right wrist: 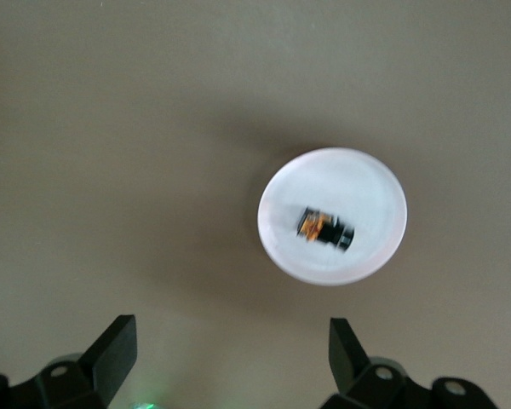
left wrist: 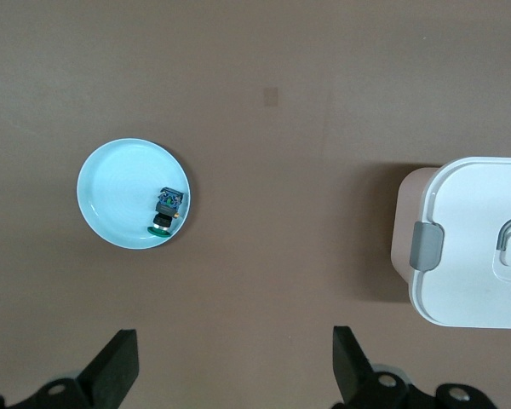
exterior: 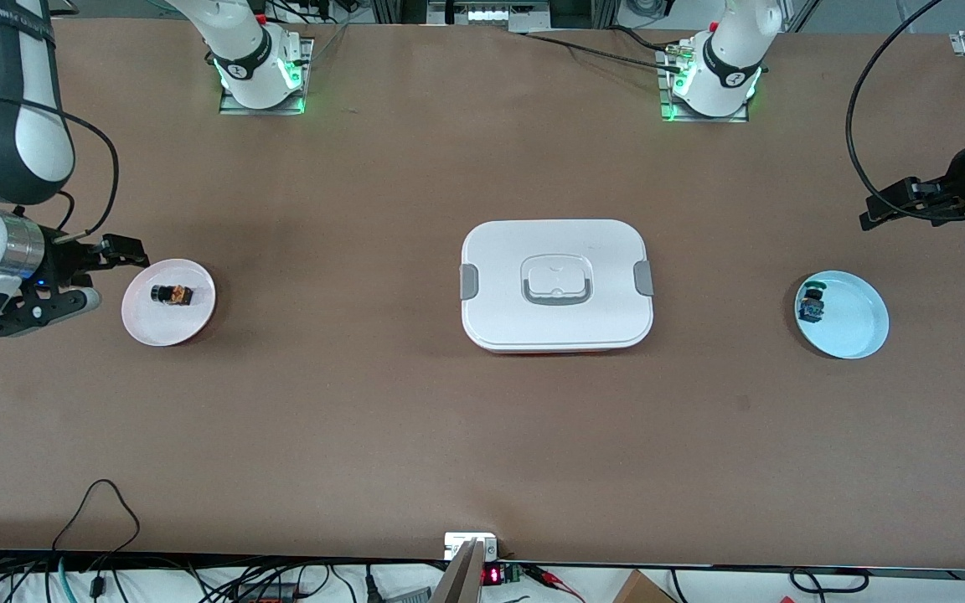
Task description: Transfer orange switch to right arm and place
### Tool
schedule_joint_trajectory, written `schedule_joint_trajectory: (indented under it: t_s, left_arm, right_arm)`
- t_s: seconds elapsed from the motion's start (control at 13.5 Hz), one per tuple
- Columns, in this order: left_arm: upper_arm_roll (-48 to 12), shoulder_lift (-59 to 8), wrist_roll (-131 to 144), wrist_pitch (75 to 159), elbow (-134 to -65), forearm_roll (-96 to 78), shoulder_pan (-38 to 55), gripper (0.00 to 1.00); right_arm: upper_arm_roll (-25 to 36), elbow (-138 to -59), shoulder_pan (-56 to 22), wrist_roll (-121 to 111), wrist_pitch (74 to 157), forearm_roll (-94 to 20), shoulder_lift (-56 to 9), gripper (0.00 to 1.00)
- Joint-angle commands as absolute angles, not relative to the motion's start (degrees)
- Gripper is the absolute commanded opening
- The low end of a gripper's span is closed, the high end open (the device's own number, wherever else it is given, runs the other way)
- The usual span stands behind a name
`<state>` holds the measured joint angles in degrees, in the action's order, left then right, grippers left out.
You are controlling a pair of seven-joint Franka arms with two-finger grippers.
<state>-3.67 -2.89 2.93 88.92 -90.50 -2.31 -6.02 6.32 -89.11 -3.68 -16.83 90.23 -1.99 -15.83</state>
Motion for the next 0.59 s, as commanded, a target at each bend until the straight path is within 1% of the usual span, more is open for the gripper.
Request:
schedule_joint_trajectory:
  t_s: [0.0, 0.07, 0.15, 0.22, 0.37, 0.52]
  left_arm:
    - [-3.6, -4.0, 3.0, 87.7, -88.1, -0.7, -5.5, 1.0]
    - [-3.6, -4.0, 3.0, 87.7, -88.1, -0.7, -5.5, 1.0]
    - [-3.7, -3.9, 3.0, 87.4, -88.1, -0.7, -5.5, 1.0]
    - [-3.7, -3.9, 3.0, 87.4, -88.1, -0.7, -5.5, 1.0]
    - [-3.7, -4.0, 2.9, 87.5, -88.0, -0.8, -5.5, 1.0]
    - [-3.8, -4.0, 3.0, 87.5, -87.2, -0.7, -5.4, 1.0]
  right_arm:
    - [6.7, -78.3, -3.8, -7.6, 77.7, -1.3, -16.1, 1.0]
    - [6.5, -75.5, -4.2, -5.7, 74.8, -0.6, -16.1, 1.0]
    - [6.3, -74.9, -5.4, -5.8, 74.2, 1.4, -16.1, 1.0]
    - [6.2, -74.7, -6.7, -6.1, 74.8, 3.4, -16.0, 1.0]
    - [6.5, -74.4, -6.9, -5.6, 79.5, 4.7, -15.9, 1.0]
    - [6.8, -74.4, -6.3, -1.3, 80.1, 4.5, -15.9, 1.0]
